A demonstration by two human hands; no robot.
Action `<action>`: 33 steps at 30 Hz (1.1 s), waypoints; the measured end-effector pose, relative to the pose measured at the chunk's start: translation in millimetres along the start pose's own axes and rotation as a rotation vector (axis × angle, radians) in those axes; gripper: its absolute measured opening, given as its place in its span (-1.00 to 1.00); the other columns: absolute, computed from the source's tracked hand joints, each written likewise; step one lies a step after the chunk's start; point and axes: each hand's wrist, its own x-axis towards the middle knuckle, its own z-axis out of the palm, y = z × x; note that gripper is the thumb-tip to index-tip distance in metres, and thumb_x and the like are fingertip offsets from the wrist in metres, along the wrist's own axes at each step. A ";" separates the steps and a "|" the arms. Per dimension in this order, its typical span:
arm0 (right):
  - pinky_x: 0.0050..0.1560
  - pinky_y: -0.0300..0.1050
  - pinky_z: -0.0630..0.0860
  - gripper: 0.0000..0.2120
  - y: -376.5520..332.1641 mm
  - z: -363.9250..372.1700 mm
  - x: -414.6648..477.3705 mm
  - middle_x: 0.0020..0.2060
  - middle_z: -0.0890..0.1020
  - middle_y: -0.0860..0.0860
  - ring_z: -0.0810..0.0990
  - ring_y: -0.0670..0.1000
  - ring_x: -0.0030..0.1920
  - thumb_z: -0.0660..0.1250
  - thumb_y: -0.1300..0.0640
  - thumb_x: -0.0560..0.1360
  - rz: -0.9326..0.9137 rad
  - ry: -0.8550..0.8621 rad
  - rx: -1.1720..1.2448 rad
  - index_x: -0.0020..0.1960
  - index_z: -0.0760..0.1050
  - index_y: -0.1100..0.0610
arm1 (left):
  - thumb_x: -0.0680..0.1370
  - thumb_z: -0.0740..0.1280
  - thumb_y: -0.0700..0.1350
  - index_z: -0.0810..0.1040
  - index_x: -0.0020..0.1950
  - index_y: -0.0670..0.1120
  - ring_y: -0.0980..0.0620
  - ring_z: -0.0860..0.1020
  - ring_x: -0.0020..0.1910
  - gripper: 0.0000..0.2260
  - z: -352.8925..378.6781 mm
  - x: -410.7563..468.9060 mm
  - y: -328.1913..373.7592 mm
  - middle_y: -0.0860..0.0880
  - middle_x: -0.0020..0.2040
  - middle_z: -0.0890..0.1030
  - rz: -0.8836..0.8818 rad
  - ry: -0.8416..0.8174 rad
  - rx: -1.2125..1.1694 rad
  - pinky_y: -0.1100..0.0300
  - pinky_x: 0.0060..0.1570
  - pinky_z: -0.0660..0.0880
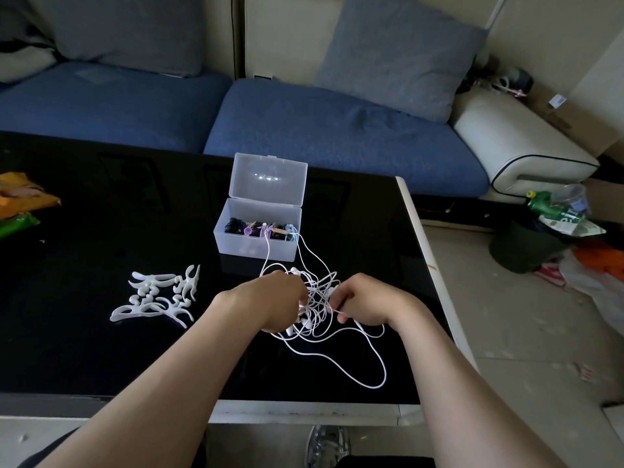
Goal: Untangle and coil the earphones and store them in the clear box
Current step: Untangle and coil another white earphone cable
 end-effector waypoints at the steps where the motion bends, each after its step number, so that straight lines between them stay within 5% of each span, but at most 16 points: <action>1: 0.12 -0.06 0.48 -0.62 -0.2 0.3 1.1 -0.31 0.72 -0.23 0.58 -0.09 -0.04 0.19 0.32 0.58 -0.004 0.014 0.029 -0.01 0.73 -0.01 | 0.70 0.20 -0.19 0.58 0.41 0.07 -0.09 0.55 0.29 -0.66 0.4 0.8 -1.0 -0.06 0.37 0.53 0.008 0.017 0.001 0.03 0.21 0.53; 5: 0.27 0.12 0.54 -0.72 -3.7 2.1 2.4 -0.35 0.67 -0.07 0.58 0.02 -0.10 0.25 0.05 0.60 -0.062 0.050 0.175 -0.11 0.71 0.05 | 0.65 0.25 -0.20 0.68 0.19 0.12 -0.06 0.64 0.02 -0.70 1.9 3.8 -9.5 -0.03 0.16 0.61 0.019 0.095 -0.015 -0.02 0.02 0.63; 8: -0.12 -0.10 0.53 -0.74 -4.7 3.1 3.0 -0.32 0.67 -0.09 0.58 -0.08 -0.24 0.41 -0.07 0.58 -0.130 0.090 0.168 -0.08 0.72 0.11 | 0.61 0.33 -0.24 0.73 0.00 0.12 -0.05 0.62 -0.05 -0.73 0.4 3.5 -10.0 0.05 0.02 0.59 0.048 0.135 -0.006 0.02 -0.06 0.62; 10: -0.19 -0.22 0.46 -0.82 -2.7 3.8 5.5 -0.31 0.70 -0.11 0.59 -0.15 -0.27 0.48 -0.01 0.56 -0.175 0.126 0.122 -0.10 0.73 0.09 | 0.57 0.40 -0.23 0.68 -0.12 0.09 -0.05 0.61 -0.05 -0.78 -1.7 2.7 -8.3 0.06 0.02 0.56 0.049 0.224 0.015 0.05 -0.10 0.54; 13: -0.10 -0.24 0.49 -0.89 0.4 3.2 6.5 -0.26 0.76 -0.09 0.66 -0.19 -0.22 0.49 0.06 0.59 -0.220 0.146 0.148 -0.09 0.74 0.04 | 0.56 0.46 -0.16 0.61 -0.02 0.08 -0.06 0.63 0.00 -0.86 -3.7 2.2 -8.6 0.05 0.04 0.61 0.041 0.307 -0.014 0.02 0.03 0.58; 21: 0.02 -0.15 0.55 -0.86 -4.9 2.3 1.0 -0.21 0.78 0.02 0.69 -0.14 -0.18 0.42 0.20 0.62 -0.228 0.061 0.191 0.00 0.67 -0.03 | 0.61 0.43 -0.03 0.64 0.18 0.10 -0.07 0.58 0.08 -0.84 1.1 1.0 -8.0 0.04 0.09 0.57 -0.012 0.141 -0.036 0.00 0.15 0.53; 26: 0.06 -0.15 0.51 -0.89 -7.8 0.9 -1.3 -0.16 0.75 -0.13 0.66 -0.09 -0.03 0.48 0.21 0.51 -0.181 0.097 0.222 -0.05 0.74 0.02 | 0.57 0.43 -0.06 0.62 -0.01 0.13 -0.07 0.63 0.02 -0.92 -1.7 -0.5 -10.0 0.06 0.02 0.61 0.005 0.162 -0.078 -0.08 0.10 0.62; 33: -0.02 -0.19 0.56 -0.92 -3.0 -3.5 3.2 -0.26 0.75 -0.13 0.71 -0.11 -0.07 0.59 0.09 0.49 -0.179 0.282 0.257 -0.13 0.78 -0.08 | 0.60 0.33 -0.02 0.64 0.05 0.07 -0.01 0.63 0.01 -0.90 -19.2 -6.3 -10.3 0.06 0.00 0.65 0.041 0.241 -0.238 0.03 0.05 0.62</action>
